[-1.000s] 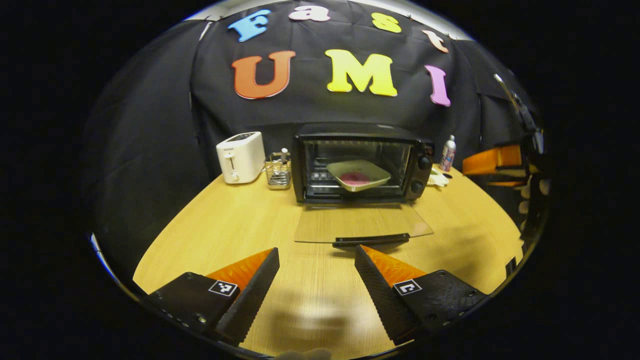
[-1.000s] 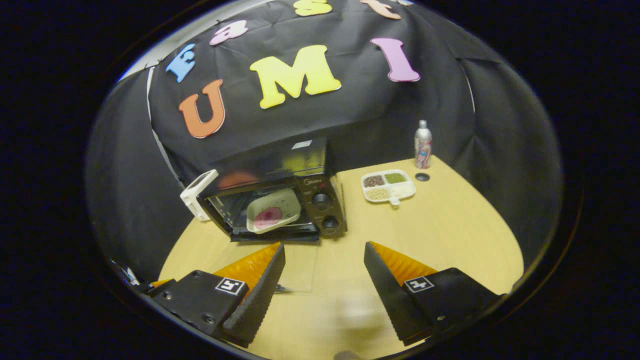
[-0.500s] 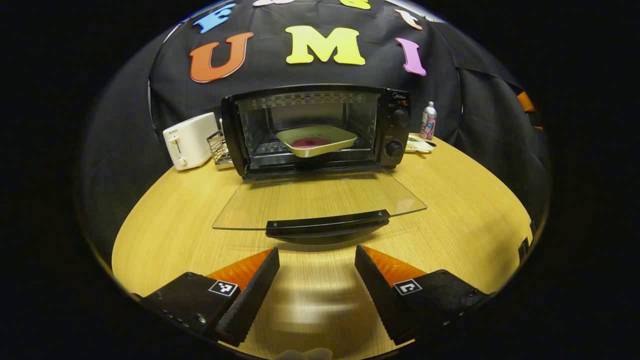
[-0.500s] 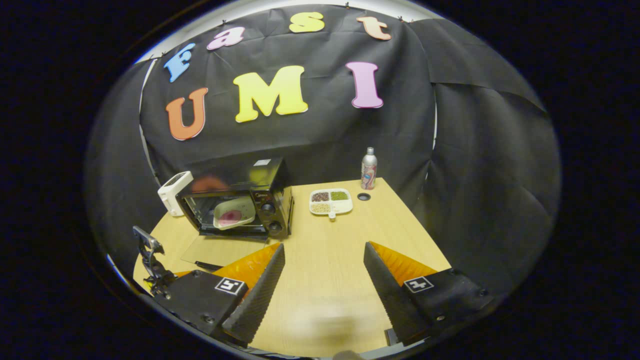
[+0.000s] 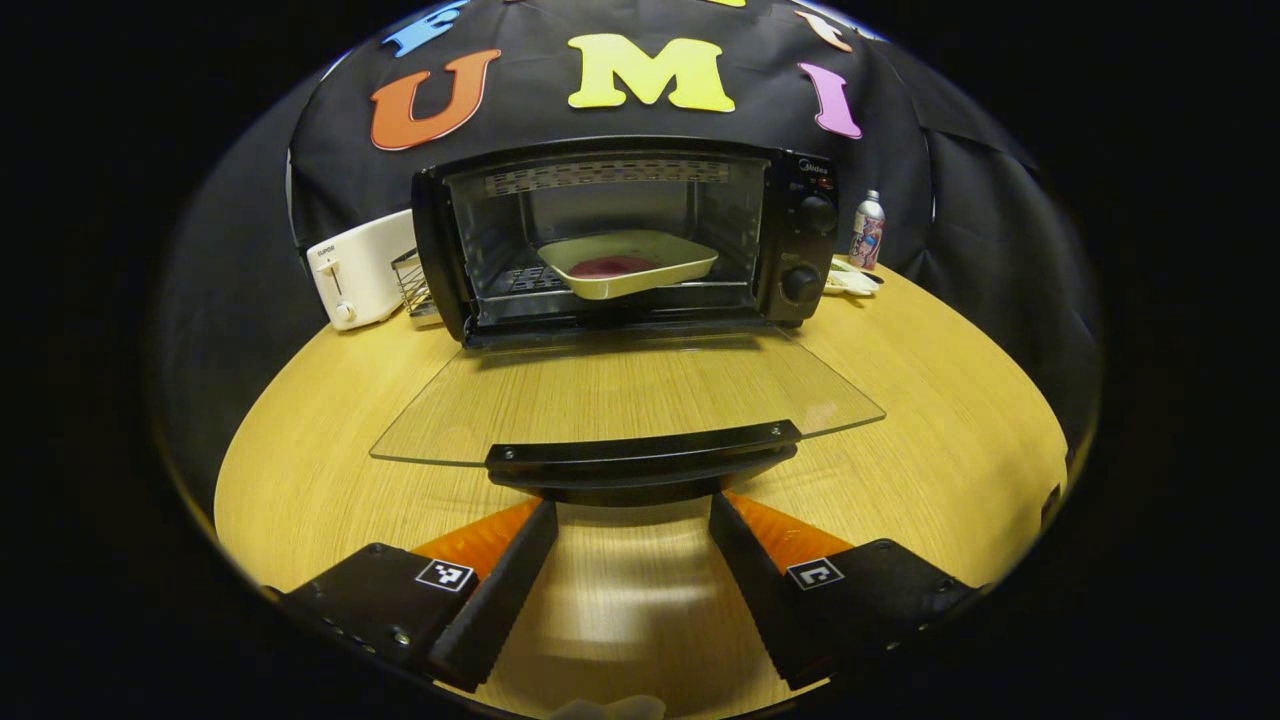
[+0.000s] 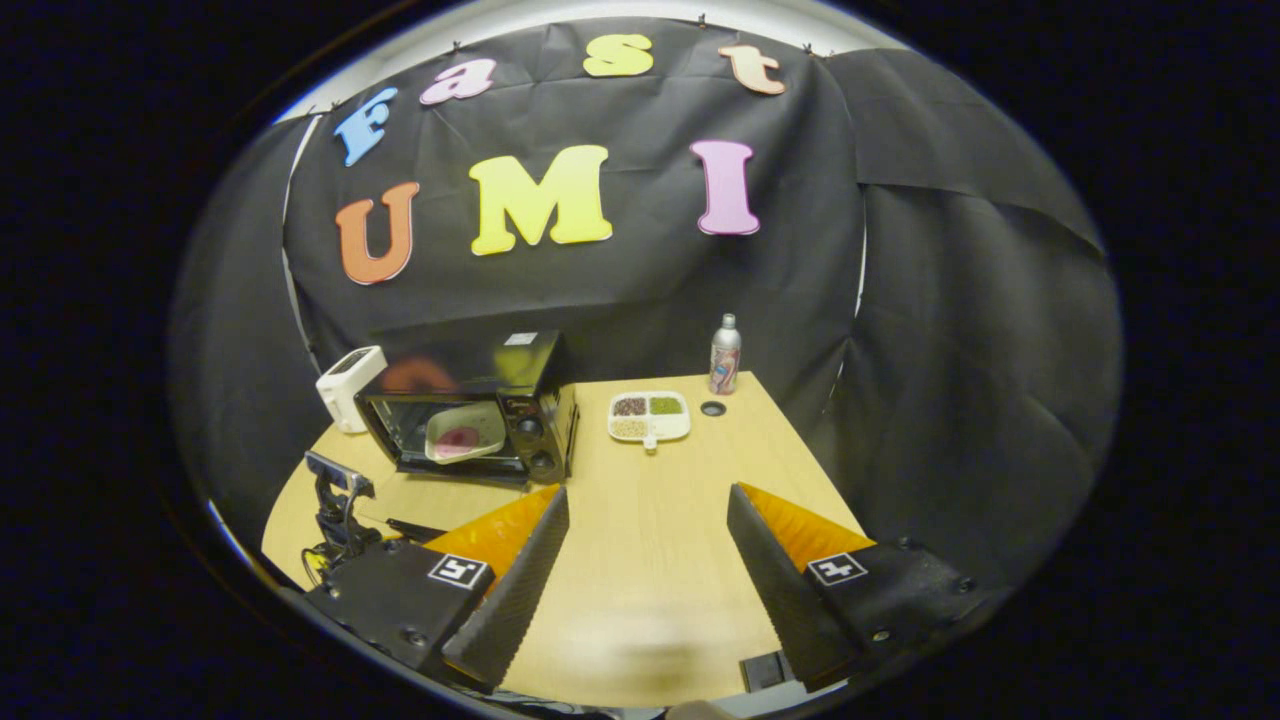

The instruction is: Open the electric oven with the left hand, put the food in, and close the electric oven.

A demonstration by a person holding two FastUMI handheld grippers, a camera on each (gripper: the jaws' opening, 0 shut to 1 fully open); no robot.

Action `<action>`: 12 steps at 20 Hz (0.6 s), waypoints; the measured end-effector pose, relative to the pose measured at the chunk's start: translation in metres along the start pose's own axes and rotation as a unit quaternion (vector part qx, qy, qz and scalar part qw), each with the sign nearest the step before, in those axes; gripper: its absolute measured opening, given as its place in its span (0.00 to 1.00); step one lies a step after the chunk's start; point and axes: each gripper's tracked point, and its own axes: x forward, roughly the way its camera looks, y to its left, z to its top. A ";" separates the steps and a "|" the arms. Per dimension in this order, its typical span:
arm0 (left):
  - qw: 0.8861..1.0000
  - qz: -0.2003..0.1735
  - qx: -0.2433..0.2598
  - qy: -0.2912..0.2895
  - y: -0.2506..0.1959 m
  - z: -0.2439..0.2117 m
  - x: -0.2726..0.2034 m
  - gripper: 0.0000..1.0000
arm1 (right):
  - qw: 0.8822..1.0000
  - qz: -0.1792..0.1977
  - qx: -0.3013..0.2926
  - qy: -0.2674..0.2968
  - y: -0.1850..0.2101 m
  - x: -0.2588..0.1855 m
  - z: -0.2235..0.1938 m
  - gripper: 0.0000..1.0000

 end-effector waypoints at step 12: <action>0.994 -0.012 0.013 -0.105 0.004 0.139 -0.012 0.98 | 1.000 -0.004 0.013 -0.008 -0.013 -0.002 0.005 0.96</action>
